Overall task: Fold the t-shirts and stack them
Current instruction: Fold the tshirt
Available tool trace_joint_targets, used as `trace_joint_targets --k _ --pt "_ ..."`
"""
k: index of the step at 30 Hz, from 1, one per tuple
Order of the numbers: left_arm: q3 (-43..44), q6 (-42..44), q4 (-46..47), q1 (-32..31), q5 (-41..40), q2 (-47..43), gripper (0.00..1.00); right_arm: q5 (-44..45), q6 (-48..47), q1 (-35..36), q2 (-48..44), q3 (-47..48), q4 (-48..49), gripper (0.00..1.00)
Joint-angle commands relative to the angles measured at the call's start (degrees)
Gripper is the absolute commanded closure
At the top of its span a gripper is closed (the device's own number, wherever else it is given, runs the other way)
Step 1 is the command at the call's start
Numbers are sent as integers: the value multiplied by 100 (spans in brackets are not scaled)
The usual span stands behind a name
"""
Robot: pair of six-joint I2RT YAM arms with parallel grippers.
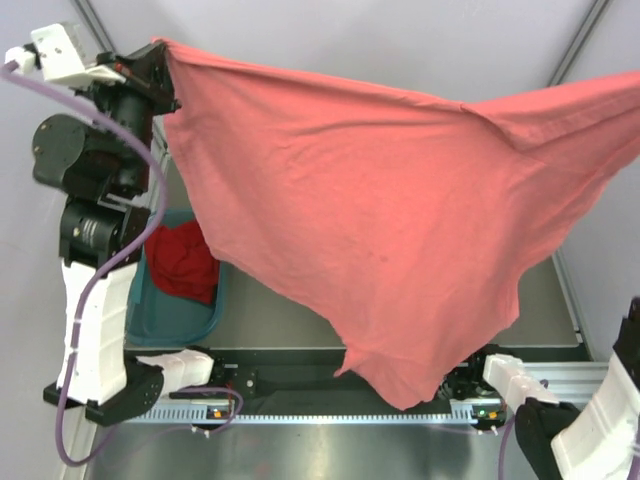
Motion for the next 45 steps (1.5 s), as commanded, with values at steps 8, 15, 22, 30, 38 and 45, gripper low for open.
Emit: trace_joint_targets --k 8,15,22,30,38,45 --pt "126 71 679 15 -170 401 100 211 -99 -23 358 -95 681 100" --pt "-279 -123 714 15 67 40 100 228 -55 -23 -178 -420 716 100" --pt "-402 -264 530 -46 243 -461 100 290 -143 -23 -653 -438 418 100" --pt "-306 -194 460 -213 94 -1041 100 255 6 -32 -1023 104 75 100" --pt "247 -70 451 -380 -47 -753 100 307 77 -23 -681 670 -268 100" --pt "-243 -184 705 -398 -20 -14 100 649 -55 -23 -539 -954 248 100"
